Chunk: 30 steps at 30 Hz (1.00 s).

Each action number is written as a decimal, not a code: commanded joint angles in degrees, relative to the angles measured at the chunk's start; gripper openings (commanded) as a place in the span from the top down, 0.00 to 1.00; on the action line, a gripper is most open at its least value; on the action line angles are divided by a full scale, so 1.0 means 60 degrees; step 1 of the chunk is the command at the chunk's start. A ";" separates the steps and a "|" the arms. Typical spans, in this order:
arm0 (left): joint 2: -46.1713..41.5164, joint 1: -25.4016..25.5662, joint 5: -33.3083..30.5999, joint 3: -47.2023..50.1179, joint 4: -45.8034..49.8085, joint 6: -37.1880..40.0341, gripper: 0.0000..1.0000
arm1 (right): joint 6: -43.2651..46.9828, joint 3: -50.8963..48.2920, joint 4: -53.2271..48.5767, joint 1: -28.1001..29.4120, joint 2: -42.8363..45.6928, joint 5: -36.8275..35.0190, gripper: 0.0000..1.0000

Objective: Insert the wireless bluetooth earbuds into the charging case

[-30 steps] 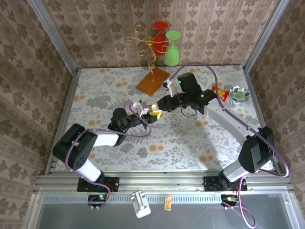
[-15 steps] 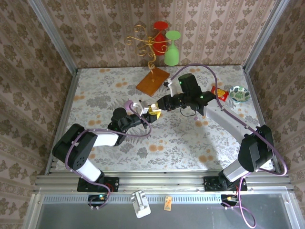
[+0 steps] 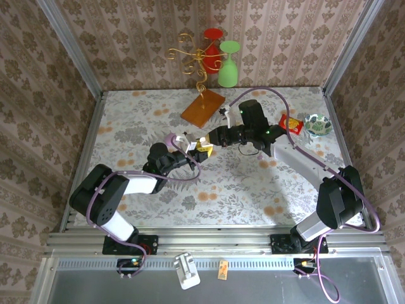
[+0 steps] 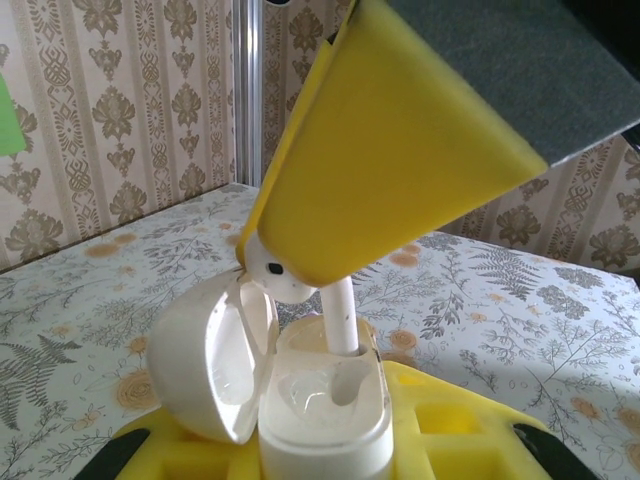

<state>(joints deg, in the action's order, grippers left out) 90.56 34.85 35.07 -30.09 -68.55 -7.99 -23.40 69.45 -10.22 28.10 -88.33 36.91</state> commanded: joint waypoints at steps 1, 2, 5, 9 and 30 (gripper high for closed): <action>-0.0514 0.0080 0.0029 -0.0315 -0.0820 -0.0015 1.00 | -0.0047 -0.0361 -0.0296 0.0063 0.0000 -0.0179 0.79; -0.0537 0.0080 0.0029 -0.0324 -0.0831 -0.0018 1.00 | 0.0007 -0.0380 -0.0365 0.0063 -0.0031 -0.0281 0.79; -0.0586 0.0079 0.0044 -0.0361 -0.0820 -0.0016 1.00 | 0.0100 -0.0406 -0.0413 0.0063 -0.0096 -0.0467 0.78; -0.0641 0.0080 0.0014 -0.0361 -0.0820 -0.0020 1.00 | 0.0167 -0.0410 -0.0424 0.0071 -0.0063 -0.0623 0.74; -0.0932 -0.0554 0.0063 0.0417 -0.0805 0.0525 1.00 | 0.0515 -0.0696 -0.0402 0.0078 0.1290 -0.1805 0.38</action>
<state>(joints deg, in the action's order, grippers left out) 87.24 32.56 34.50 -28.95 -70.81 -6.26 -20.78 66.35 -12.38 28.64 -81.89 27.16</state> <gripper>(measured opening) 0.224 0.620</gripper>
